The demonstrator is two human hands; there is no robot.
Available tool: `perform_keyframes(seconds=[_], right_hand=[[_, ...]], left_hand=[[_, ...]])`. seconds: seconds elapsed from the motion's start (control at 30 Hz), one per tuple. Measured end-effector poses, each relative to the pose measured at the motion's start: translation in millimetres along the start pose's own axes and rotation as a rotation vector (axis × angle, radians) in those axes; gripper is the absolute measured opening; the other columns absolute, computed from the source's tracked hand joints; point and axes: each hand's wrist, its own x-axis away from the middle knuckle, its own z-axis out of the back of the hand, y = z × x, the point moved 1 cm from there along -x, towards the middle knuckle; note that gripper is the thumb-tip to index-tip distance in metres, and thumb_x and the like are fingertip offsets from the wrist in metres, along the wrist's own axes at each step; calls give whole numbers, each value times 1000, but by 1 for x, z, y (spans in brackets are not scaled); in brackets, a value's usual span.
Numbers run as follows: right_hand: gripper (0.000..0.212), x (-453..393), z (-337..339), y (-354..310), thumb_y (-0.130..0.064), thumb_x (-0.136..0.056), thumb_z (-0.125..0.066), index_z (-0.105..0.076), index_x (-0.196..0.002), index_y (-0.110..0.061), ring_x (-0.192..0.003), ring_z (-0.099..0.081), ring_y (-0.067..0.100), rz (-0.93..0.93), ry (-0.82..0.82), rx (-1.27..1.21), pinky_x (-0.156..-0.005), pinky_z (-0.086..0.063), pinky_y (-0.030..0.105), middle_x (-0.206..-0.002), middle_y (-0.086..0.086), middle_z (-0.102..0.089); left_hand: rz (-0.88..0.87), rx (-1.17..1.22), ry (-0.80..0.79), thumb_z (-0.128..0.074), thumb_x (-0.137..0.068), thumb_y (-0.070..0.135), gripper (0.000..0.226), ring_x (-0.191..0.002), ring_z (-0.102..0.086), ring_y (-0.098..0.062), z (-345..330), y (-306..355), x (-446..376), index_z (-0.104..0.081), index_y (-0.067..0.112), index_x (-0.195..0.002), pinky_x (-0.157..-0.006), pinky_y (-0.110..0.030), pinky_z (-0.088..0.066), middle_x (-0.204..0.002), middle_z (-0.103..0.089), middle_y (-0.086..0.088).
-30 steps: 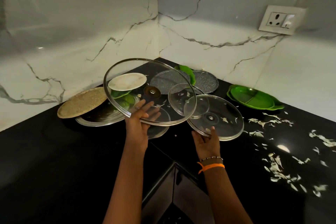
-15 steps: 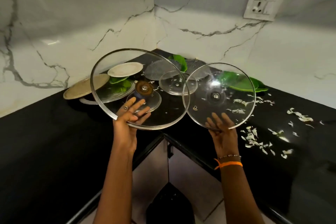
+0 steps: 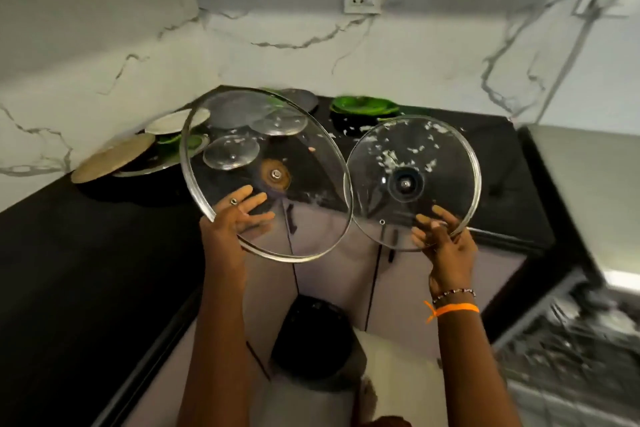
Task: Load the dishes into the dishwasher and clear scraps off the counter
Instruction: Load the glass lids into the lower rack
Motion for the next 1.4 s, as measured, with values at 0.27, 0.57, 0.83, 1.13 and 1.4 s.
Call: perform_keyframes(seconds=[0.27, 0.57, 0.83, 1.13, 1.4], right_hand=[[23, 115, 131, -39, 6, -91, -45, -60, -93, -12, -48, -60, 6, -36, 266, 54, -52, -53, 17, -60, -2, -69], [24, 202, 292, -66, 6, -86, -49, -65, -96, -9, -50, -56, 9, -102, 639, 346, -49, -50, 21, -63, -1, -65], [20, 281, 475, -87, -26, -63, -51, -66, -73, -33, -80, -65, 34, -291, 874, 689, -78, -53, 53, -85, 13, -71], [7, 282, 538, -117, -8, -79, -57, -64, -80, -7, -82, -64, 40, -446, 895, 913, -77, -52, 41, -81, 22, -69], [18, 243, 579, -100, -11, -89, -53, -62, -87, 4, -88, -58, 46, -441, 878, 1137, -70, -41, 39, -88, 30, -64]], left_hand=[[174, -186, -140, -52, -71, 13, 17, -43, -63, -13, -18, -25, 113, -63, 12, -83, -48, -27, -52, -76, -64, -11], [404, -455, -393, -44, -92, 9, 25, -56, -54, -26, -104, -103, 237, -53, 7, -69, -39, -20, -46, -71, -57, -11], [633, -618, -544, -49, -83, 12, 16, -60, -60, -33, -168, -182, 395, -56, 10, -68, -71, -47, -52, -75, -62, -12], [743, -777, -638, -51, -54, 27, 21, -62, -61, -37, -230, -249, 459, -59, 8, -60, -74, -61, -53, -74, -64, -18], [732, -913, -673, -46, -49, 34, 35, -63, -53, -29, -270, -327, 459, -55, 3, -62, -72, -57, -52, -66, -56, -22]])
